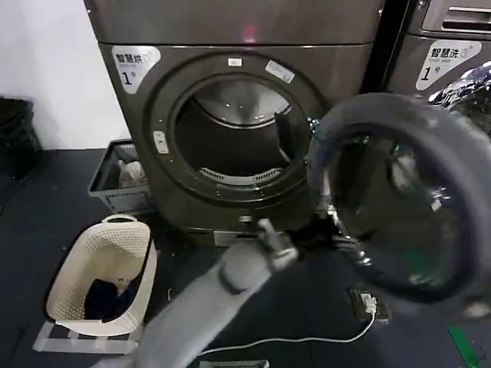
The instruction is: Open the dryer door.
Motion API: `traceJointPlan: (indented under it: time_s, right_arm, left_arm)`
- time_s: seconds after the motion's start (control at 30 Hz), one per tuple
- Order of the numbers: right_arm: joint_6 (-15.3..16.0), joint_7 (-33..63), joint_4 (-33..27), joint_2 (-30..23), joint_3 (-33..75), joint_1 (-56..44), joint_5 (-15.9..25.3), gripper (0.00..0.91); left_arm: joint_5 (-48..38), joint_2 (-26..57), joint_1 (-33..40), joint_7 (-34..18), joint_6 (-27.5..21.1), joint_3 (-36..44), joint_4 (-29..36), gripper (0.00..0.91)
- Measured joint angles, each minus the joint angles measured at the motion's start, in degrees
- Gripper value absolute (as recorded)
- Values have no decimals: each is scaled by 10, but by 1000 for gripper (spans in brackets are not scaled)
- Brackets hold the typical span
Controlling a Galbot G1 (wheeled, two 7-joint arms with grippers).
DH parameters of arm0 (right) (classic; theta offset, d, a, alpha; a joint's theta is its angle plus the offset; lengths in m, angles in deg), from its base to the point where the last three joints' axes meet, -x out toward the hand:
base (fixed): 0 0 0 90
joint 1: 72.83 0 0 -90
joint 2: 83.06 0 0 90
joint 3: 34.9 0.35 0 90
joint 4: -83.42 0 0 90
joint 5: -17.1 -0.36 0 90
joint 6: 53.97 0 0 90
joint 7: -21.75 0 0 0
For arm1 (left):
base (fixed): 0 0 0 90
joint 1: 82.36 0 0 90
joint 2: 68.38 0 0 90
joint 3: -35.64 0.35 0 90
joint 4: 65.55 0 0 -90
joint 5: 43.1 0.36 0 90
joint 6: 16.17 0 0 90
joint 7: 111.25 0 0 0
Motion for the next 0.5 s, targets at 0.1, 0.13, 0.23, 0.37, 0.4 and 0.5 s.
traceJointPlan:
  time_s: [0.1,0.13,0.23,0.37,0.4,0.5]
  right_arm:
    - [5,18,0,0,10,2,0,907]
    - [5,18,0,0,11,2,0,907]
    - [7,15,-3,0,12,1,-3,907]
    - [21,18,-13,0,16,3,-2,907]
    - [22,20,-17,0,17,4,-2,907]
    - [23,24,-31,0,25,4,-1,907]
  left_arm:
    - [6,-35,24,0,-1,22,-34,907]
    - [8,-45,31,0,-2,27,-42,907]
    - [17,-71,40,0,-4,38,-61,907]
    - [27,-88,41,0,-5,42,-68,907]
    - [30,-89,41,0,-5,42,-68,907]
    - [34,-87,37,0,-9,41,-63,907]
